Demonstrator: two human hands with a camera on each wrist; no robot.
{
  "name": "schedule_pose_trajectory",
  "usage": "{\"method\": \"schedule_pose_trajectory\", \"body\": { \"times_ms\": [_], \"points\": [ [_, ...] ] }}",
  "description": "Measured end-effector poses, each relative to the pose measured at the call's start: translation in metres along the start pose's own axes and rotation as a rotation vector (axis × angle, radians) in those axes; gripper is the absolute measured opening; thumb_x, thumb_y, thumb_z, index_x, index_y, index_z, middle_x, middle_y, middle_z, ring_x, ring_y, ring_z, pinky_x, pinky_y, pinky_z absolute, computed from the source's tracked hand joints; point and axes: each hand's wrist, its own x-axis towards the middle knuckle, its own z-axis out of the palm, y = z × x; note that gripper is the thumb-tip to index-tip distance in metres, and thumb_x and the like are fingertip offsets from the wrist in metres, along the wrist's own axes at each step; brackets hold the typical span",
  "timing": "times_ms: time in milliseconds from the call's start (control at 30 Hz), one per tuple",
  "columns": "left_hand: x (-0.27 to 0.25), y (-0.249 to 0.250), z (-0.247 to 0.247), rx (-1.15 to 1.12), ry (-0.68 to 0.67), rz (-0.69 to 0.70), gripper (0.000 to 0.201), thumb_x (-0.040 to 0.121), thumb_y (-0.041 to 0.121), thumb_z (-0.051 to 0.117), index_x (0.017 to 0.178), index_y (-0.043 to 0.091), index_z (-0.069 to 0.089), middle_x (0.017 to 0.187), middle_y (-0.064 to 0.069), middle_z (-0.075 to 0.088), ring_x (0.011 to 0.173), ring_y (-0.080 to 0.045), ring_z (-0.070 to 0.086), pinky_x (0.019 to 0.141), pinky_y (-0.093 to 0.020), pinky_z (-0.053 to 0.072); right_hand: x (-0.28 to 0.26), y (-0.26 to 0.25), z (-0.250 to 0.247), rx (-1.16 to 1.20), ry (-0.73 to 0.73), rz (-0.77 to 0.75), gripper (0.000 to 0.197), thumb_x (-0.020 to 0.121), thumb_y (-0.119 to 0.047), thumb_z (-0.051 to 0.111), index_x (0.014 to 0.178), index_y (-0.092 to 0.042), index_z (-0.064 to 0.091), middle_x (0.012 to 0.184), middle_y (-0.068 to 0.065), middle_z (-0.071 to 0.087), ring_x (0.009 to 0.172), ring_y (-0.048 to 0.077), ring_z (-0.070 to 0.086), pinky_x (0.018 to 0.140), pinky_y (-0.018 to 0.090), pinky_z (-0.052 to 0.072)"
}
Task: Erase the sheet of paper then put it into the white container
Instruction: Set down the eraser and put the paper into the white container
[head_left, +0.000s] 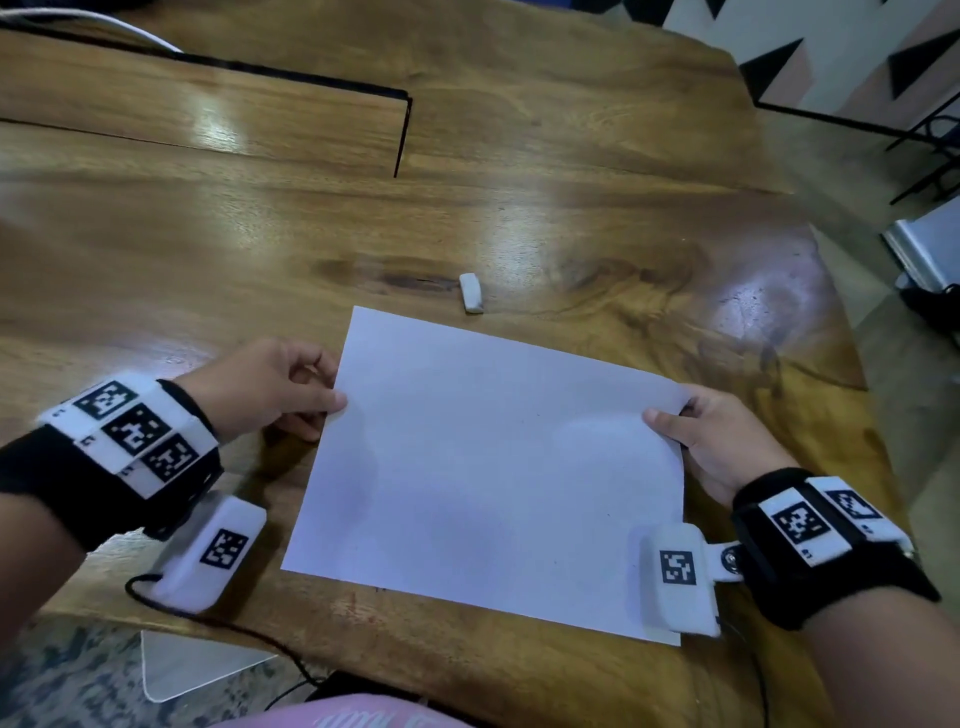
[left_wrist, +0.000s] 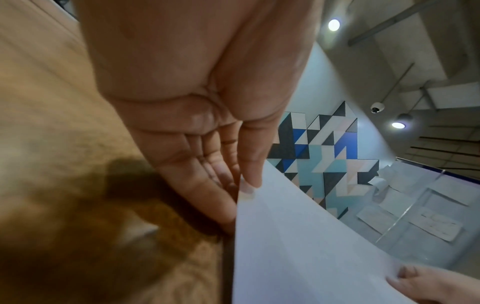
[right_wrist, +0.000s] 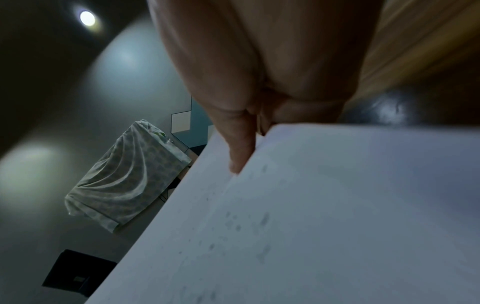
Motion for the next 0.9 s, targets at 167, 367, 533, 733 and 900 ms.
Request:
{"method": "schedule_pose_trajectory", "body": {
  "times_ms": [167,367,533,733,900],
  "points": [
    [-0.021,-0.022,0.006,-0.091,-0.071,-0.083,0.009,0.077,-0.003,0.061,0.085,-0.006,0.058,0.063,-0.015,0.059,0.050,-0.016,0.061,0.046,-0.023,0.055,-0.003,0.000,0.007,0.009,0.000,0.014,0.017,0.089,0.005,0.055,0.090,-0.009,0.066,0.083,0.005,0.073,0.068,0.016,0.071,0.074,0.035,0.056],
    [-0.050,-0.047,0.021,-0.187,-0.029,-0.089,0.009,0.079,-0.004,0.058,0.073,0.003,0.060,0.049,-0.009,0.059,0.041,-0.014,0.057,0.039,-0.022,0.050,-0.006,-0.001,0.011,-0.057,-0.048,0.007,0.016,0.090,0.004,0.055,0.090,-0.009,0.066,0.082,0.005,0.073,0.069,0.018,0.070,0.075,0.037,0.055],
    [-0.069,-0.062,0.029,-0.309,0.061,-0.086,0.007,0.085,0.002,0.054,0.079,0.000,0.056,0.068,-0.021,0.055,0.040,-0.016,0.049,0.035,-0.022,0.042,-0.005,-0.006,0.017,-0.126,-0.106,-0.014,0.017,0.091,0.001,0.056,0.088,-0.013,0.065,0.081,0.002,0.074,0.074,0.019,0.071,0.075,0.037,0.054],
    [-0.100,-0.085,0.040,-0.410,0.036,-0.075,0.048,0.048,0.032,0.082,0.088,0.012,0.064,0.063,-0.014,0.065,0.045,-0.017,0.056,0.038,-0.021,0.044,-0.008,-0.005,0.037,-0.263,-0.204,-0.052,0.019,0.092,-0.004,0.056,0.092,-0.021,0.066,0.090,-0.001,0.075,0.086,0.021,0.071,0.084,0.045,0.054],
    [-0.126,-0.122,0.036,-0.497,0.131,-0.062,0.083,0.026,0.058,0.083,0.096,0.017,0.066,0.079,-0.027,0.066,0.063,-0.026,0.059,0.049,-0.026,0.046,-0.014,-0.005,0.065,-0.367,-0.290,-0.105,0.017,0.092,-0.009,0.058,0.094,-0.024,0.064,0.090,-0.003,0.074,0.086,0.019,0.070,0.086,0.050,0.054]
  ]
}}
